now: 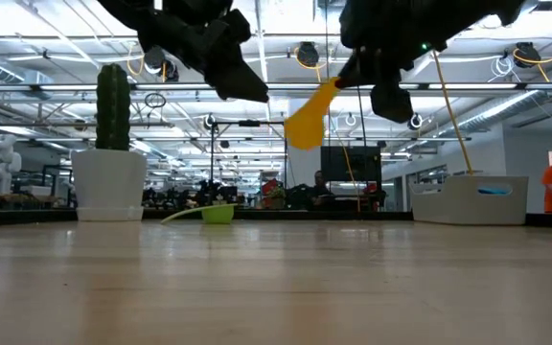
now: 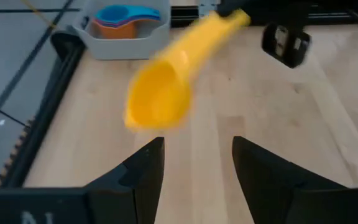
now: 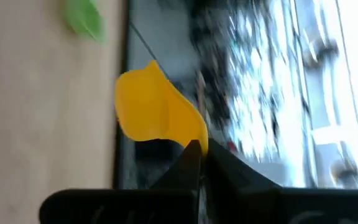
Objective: Nest measuring cups in basket
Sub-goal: Stack the yellow measuring cup on top of the light blue measuring cup in the gray bin
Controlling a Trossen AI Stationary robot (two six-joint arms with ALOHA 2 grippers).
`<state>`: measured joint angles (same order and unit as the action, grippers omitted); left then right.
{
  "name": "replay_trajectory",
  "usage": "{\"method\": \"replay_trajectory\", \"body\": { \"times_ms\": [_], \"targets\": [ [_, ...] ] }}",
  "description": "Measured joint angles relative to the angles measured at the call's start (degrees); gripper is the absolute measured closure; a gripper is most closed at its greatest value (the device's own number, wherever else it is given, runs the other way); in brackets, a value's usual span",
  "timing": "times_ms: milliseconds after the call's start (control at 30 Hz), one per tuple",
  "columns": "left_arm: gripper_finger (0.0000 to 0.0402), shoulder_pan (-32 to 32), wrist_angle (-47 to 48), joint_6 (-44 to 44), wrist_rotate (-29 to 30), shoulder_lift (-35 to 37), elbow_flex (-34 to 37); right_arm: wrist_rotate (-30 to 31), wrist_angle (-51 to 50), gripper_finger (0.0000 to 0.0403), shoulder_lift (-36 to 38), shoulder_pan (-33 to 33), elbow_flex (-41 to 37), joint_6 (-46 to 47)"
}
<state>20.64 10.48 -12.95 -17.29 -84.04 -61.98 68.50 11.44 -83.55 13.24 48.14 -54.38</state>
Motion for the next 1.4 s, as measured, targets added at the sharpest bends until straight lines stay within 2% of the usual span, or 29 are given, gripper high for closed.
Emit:
{"method": "replay_trajectory", "body": {
  "times_ms": [133, 300, 400, 600, 800, 967, 1233, 1400],
  "targets": [
    [0.0206, 0.24, 0.76, -0.09, 1.01, 1.84, 0.0, 9.67, -2.79, 0.0402, 0.0, -0.62, 0.0, 7.03],
    [0.0206, 0.63, 1.57, 0.02, 1.0, 2.54, 0.0, 11.34, -5.47, 0.0403, 1.46, -1.69, -1.5, 10.37],
    [0.0206, 0.87, 2.66, 0.04, 1.0, 2.43, 0.04, 14.66, -5.87, 0.0403, 3.67, -2.08, -4.44, 10.46],
    [0.0206, 0.88, 3.53, 0.03, 0.95, 2.39, 0.04, 19.79, -5.69, 0.0403, 13.63, -3.53, -12.94, 16.07],
    [0.0206, 0.88, 3.36, 0.07, 0.92, 2.41, 0.04, 19.96, -5.34, 0.0403, 26.18, -4.34, -21.61, 20.77],
    [0.0206, 0.88, 3.3, 0.24, 0.92, 2.41, 0.04, 20.34, -0.61, 0.0403, 33.4, -4.78, -26.85, 17.77],
    [0.0206, 0.88, 4.49, 0.0, 0.93, 2.41, 0.04, 19.8, -1.32, 0.0403, 35.8, -11.45, -29.61, 12.91],
    [0.0206, 0.82, 4.74, -0.03, 0.91, 2.41, 0.04, 18.2, -10.6, 0.0403, 35.81, -17.26, -30.88, 11.62]
  ]
}}
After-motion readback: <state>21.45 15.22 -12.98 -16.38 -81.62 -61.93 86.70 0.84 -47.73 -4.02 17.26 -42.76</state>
